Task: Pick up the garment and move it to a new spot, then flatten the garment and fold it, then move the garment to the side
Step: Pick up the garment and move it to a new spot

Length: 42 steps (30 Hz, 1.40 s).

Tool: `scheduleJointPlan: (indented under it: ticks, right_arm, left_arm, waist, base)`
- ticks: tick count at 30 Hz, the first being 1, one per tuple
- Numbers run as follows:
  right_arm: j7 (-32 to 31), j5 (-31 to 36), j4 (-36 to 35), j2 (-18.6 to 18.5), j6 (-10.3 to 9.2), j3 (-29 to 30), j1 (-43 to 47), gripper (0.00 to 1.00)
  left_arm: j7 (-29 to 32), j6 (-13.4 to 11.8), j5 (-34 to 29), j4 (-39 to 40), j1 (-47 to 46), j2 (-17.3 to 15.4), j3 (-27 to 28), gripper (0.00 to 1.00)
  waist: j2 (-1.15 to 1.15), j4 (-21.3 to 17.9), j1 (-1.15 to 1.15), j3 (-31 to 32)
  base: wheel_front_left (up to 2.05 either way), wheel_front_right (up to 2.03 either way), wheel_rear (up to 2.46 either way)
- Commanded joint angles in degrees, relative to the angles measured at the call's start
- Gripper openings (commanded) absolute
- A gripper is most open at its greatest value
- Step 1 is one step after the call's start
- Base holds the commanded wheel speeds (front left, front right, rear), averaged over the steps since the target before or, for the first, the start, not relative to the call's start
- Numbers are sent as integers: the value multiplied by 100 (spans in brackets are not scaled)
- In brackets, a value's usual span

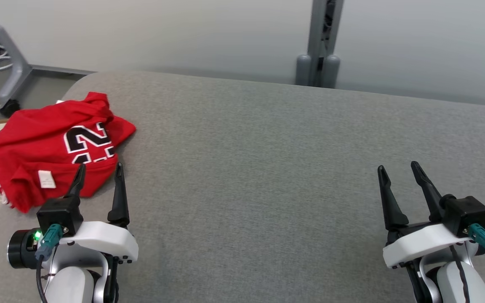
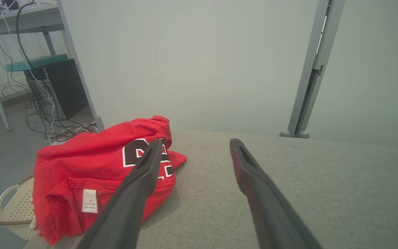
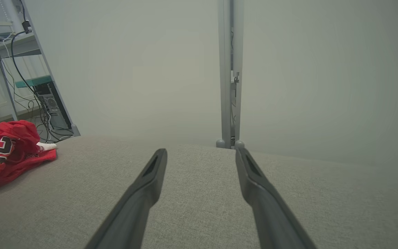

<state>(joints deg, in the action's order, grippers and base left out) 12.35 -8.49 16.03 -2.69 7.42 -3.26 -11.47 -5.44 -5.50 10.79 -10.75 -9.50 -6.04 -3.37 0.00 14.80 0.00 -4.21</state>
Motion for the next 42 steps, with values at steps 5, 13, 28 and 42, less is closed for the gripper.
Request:
scheduleJointPlan:
  ticks: [5, 13, 28, 42]
  right_arm:
    - [-16, 13, 26, -39, 13, -126, -104, 100]
    - [-8, -19, 7, -38, 12, -170, -1, 100]
    - [57, -135, 58, -35, 13, -190, 105, 100]
    - [33, -100, 27, -34, 13, -161, 46, 100]
  left_arm:
    - [-45, -57, 75, -12, 101, -27, 38, 100]
    - [-42, -91, 126, -22, 190, -13, 1, 100]
    - [61, -115, 137, 3, 208, -113, -104, 100]
    - [130, -134, 123, 380, -361, -288, -62, 100]
  waist:
    - [0, 662, 0, 16]
    - [0, 1136, 0, 98]
    - [0, 1189, 0, 214]
    - [0, 1158, 0, 94]
  base:
    - [0, 0, 0]
    - [0, 0, 0]
    - [0, 0, 0]
    - [0, 0, 0]
